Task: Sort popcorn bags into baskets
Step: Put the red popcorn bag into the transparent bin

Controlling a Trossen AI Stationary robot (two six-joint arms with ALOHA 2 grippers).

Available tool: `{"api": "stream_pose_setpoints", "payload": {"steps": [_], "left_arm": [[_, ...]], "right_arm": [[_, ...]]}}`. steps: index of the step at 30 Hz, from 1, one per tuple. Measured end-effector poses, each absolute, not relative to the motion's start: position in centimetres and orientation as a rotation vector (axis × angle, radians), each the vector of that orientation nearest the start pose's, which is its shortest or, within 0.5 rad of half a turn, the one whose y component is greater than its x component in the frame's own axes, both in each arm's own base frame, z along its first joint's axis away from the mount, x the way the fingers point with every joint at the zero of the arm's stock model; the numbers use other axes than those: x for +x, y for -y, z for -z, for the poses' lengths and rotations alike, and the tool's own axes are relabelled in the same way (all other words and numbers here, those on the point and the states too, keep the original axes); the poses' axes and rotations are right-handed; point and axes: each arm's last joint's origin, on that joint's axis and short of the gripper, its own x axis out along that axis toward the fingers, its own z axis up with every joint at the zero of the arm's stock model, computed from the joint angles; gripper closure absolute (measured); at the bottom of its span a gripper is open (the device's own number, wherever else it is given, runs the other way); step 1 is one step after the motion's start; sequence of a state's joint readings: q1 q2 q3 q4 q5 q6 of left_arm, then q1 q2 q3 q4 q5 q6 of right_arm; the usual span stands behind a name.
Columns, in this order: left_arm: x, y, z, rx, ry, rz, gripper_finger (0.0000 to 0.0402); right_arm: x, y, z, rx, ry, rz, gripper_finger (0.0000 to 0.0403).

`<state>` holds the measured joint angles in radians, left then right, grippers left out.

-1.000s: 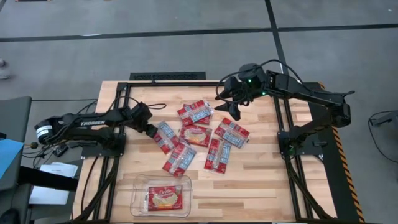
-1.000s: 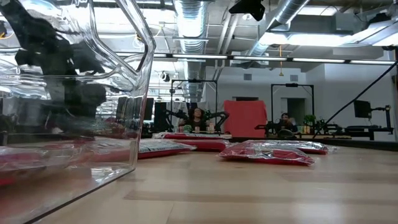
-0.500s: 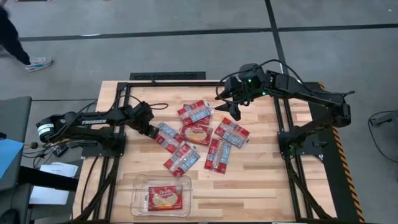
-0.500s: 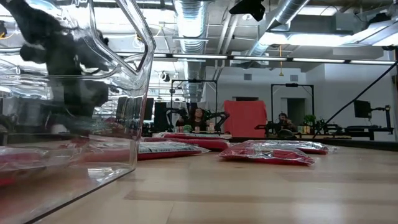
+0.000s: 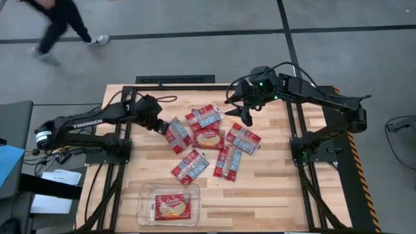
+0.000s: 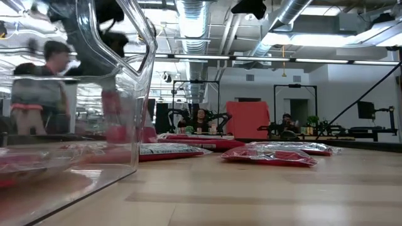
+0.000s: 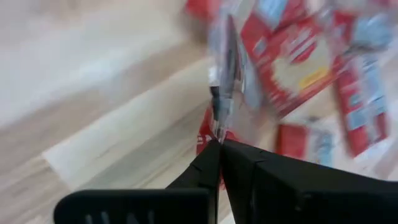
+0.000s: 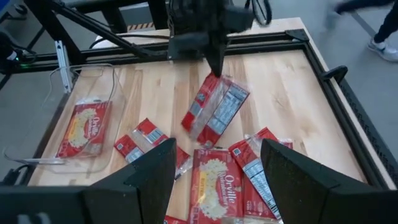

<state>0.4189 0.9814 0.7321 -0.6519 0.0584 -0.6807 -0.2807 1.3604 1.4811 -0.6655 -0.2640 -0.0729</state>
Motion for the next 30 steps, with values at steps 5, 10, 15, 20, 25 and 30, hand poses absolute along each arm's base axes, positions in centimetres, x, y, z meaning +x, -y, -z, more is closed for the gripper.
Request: {"api": "stream_pose_setpoints", "payload": {"steps": [5, 10, 15, 20, 25, 30], "left_arm": [[17.4, -6.7, -27.3, -0.803, -0.691, -0.65, 0.0401], [17.9, -5.5, -29.7, -0.762, -0.645, -0.632, 0.0401], [18.0, -4.2, -31.6, -0.735, -0.617, -0.625, 0.0401], [18.1, -2.8, -32.7, -0.734, -0.585, -0.611, 0.0401], [18.3, -1.1, -33.2, -0.763, -0.573, -0.56, 0.0402], [18.3, 0.8, -34.0, -0.809, -0.55, -0.513, 0.0402]], "right_arm": [[27.2, 7.6, -40.1, 0.07, -0.523, 0.011, 0.0143], [27.1, 8.0, -40.1, 0.076, -0.522, 0.027, 0.0143], [26.5, 8.3, -40.6, 0.077, -0.503, 0.04, 0.0143], [25.9, 8.4, -41.0, 0.08, -0.484, 0.035, 0.0143], [25.5, 8.5, -41.4, 0.078, -0.471, 0.042, 0.0143], [25.1, 8.7, -41.6, 0.078, -0.463, 0.054, 0.0143]]}}
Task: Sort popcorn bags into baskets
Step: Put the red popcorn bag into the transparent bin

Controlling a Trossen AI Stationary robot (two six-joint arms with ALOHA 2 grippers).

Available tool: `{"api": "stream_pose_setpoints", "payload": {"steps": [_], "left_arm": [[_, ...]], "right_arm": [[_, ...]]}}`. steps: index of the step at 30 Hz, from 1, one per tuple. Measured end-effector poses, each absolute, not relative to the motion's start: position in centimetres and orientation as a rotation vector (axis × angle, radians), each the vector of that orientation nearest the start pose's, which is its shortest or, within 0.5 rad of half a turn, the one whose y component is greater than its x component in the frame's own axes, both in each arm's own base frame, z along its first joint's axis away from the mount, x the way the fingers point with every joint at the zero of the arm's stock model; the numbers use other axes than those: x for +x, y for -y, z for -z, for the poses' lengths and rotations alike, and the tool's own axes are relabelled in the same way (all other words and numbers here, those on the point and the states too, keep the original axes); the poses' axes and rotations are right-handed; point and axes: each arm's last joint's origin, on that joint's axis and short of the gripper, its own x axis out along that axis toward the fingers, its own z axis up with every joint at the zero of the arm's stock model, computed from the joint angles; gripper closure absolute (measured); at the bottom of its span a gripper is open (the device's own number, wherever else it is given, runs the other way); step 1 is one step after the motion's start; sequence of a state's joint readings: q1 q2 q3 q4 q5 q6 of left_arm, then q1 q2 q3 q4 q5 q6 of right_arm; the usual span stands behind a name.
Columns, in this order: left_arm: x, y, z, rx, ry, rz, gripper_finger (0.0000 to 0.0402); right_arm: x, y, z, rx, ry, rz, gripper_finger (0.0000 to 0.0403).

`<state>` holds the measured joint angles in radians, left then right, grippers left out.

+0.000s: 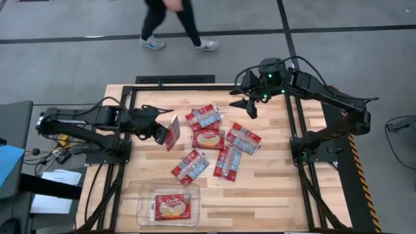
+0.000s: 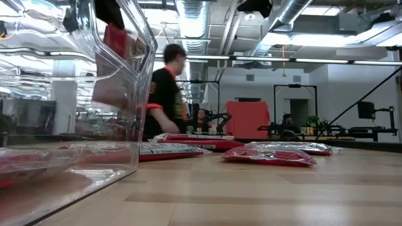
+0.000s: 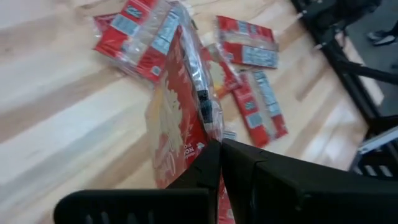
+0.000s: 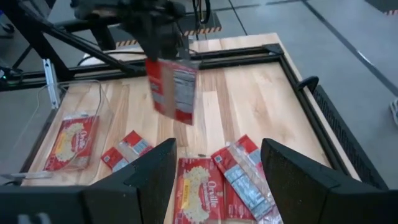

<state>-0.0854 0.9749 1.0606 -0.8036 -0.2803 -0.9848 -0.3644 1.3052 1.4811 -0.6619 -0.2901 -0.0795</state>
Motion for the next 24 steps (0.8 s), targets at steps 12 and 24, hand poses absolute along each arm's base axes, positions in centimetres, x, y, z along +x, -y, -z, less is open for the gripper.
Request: {"api": "stream_pose_setpoints", "payload": {"steps": [12, 24], "left_arm": [[17.9, 5.4, -38.2, -0.865, -0.407, -0.372, 0.0402], [18.9, 10.7, -40.2, -0.894, -0.489, -0.241, 0.0402]], "right_arm": [[25.0, 9.0, -41.7, 0.052, -0.452, 0.062, 0.0143], [25.1, 8.7, -41.7, 0.134, -0.45, 0.07, 0.0143]]}}
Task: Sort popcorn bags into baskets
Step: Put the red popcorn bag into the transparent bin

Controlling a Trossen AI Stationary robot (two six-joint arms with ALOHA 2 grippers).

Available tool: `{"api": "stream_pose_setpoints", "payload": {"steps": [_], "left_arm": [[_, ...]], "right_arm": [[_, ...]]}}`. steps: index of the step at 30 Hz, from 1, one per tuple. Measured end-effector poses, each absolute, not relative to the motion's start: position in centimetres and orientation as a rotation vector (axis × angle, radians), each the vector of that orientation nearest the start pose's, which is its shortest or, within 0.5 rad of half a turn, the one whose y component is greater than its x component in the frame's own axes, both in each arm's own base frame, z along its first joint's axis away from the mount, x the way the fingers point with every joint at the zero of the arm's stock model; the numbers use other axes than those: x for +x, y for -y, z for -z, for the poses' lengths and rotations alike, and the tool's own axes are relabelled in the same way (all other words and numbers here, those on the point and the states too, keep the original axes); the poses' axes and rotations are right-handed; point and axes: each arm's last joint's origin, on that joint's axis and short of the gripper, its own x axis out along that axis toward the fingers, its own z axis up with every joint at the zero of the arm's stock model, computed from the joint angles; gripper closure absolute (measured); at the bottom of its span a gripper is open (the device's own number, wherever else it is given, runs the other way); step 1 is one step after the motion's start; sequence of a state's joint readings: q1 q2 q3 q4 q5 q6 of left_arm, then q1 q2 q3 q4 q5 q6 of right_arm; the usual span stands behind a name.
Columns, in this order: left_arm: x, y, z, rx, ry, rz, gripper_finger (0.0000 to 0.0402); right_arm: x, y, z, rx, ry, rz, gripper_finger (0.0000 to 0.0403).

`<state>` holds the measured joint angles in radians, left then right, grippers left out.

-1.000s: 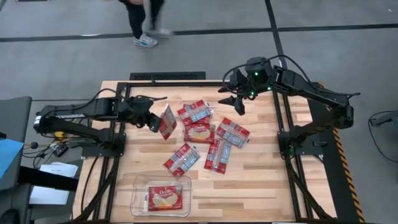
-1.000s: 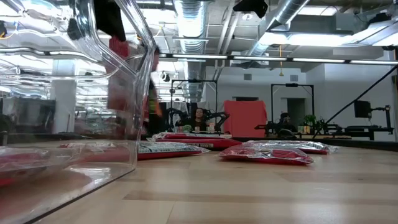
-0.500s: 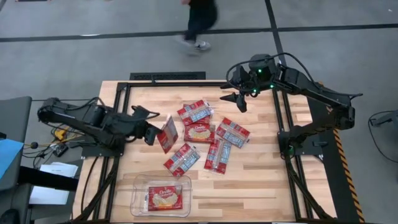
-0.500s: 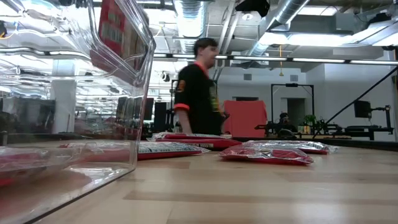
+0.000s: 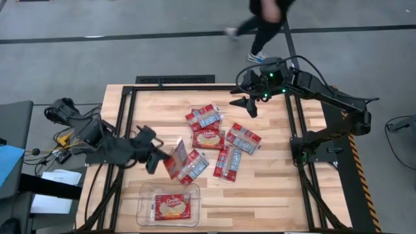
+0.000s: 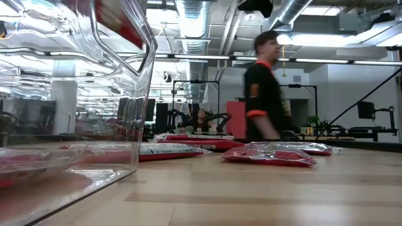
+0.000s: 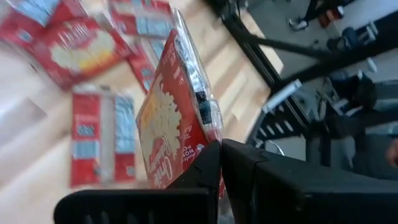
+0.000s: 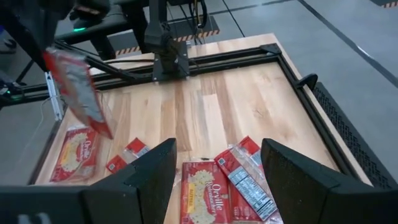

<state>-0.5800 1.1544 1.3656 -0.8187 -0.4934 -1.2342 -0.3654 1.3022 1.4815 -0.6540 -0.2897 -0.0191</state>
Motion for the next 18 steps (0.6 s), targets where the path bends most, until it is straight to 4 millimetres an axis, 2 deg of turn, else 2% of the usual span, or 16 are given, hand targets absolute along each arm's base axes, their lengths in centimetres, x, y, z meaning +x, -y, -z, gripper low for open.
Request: {"api": "stream_pose_setpoints", "payload": {"steps": [13, 18], "left_arm": [[19.5, 19.6, -38.2, -1.019, -0.633, -0.196, 0.0402], [19.1, 21.4, -37.8, -1.034, -0.685, -0.278, 0.0402]], "right_arm": [[25.1, 8.6, -41.7, 0.189, -0.45, 0.08, 0.0143], [25.1, 8.6, -41.7, 0.204, -0.451, 0.084, 0.0143]]}}
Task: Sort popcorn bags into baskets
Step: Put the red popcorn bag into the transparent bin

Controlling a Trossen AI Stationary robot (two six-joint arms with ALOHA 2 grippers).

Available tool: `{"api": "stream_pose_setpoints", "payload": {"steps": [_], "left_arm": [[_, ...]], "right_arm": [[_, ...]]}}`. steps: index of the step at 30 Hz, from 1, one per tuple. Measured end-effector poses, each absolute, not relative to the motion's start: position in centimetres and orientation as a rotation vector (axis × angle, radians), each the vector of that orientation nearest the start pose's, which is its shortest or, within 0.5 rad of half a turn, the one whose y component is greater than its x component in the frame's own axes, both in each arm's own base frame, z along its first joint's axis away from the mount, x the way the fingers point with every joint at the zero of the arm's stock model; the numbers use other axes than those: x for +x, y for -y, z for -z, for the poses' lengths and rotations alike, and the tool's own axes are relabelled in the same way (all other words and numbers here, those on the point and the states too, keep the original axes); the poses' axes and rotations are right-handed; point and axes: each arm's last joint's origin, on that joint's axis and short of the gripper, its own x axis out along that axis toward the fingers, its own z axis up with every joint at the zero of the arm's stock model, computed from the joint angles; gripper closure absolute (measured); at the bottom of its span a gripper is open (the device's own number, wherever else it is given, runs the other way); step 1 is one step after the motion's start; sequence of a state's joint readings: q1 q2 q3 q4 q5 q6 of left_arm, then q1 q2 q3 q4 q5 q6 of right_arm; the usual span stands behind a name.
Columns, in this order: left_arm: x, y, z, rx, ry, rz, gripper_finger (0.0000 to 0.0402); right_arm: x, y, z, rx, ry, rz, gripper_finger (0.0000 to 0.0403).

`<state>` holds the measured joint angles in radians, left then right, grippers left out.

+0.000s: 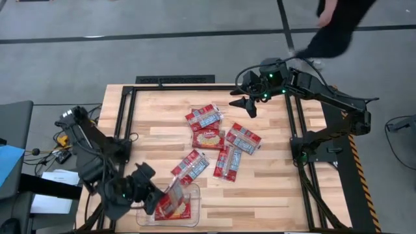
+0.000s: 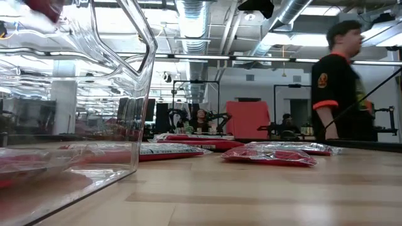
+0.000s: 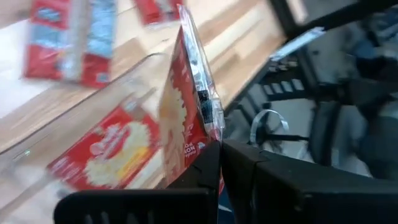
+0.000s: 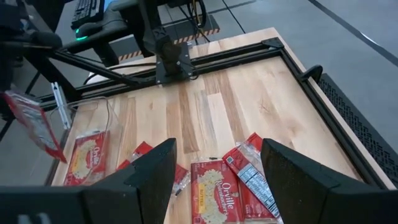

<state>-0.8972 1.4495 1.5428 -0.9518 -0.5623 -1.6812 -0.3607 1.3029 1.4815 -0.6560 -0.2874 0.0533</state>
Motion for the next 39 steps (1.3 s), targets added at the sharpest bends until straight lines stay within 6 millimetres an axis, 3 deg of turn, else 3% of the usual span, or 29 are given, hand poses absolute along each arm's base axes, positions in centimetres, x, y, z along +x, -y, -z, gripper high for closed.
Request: {"api": "stream_pose_setpoints", "payload": {"steps": [9, 23, 33, 39], "left_arm": [[18.0, 24.0, -35.6, -1.012, -0.889, -0.454, 0.0402], [18.2, 25.5, -33.3, -0.978, -0.935, -0.559, 0.0401], [20.6, 24.6, -33.2, -0.858, -0.9, -0.474, 0.0402], [23.0, 20.9, -33.1, -0.574, -0.874, -0.55, 0.0381]], "right_arm": [[25.1, 8.6, -41.6, 0.208, -0.455, 0.084, 0.0143], [25.1, 8.6, -41.6, 0.232, -0.456, 0.09, 0.0143], [25.8, 7.0, -41.2, 0.217, -0.495, 0.027, 0.0143], [26.4, 5.8, -40.5, 0.203, -0.55, -0.019, 0.0143]]}}
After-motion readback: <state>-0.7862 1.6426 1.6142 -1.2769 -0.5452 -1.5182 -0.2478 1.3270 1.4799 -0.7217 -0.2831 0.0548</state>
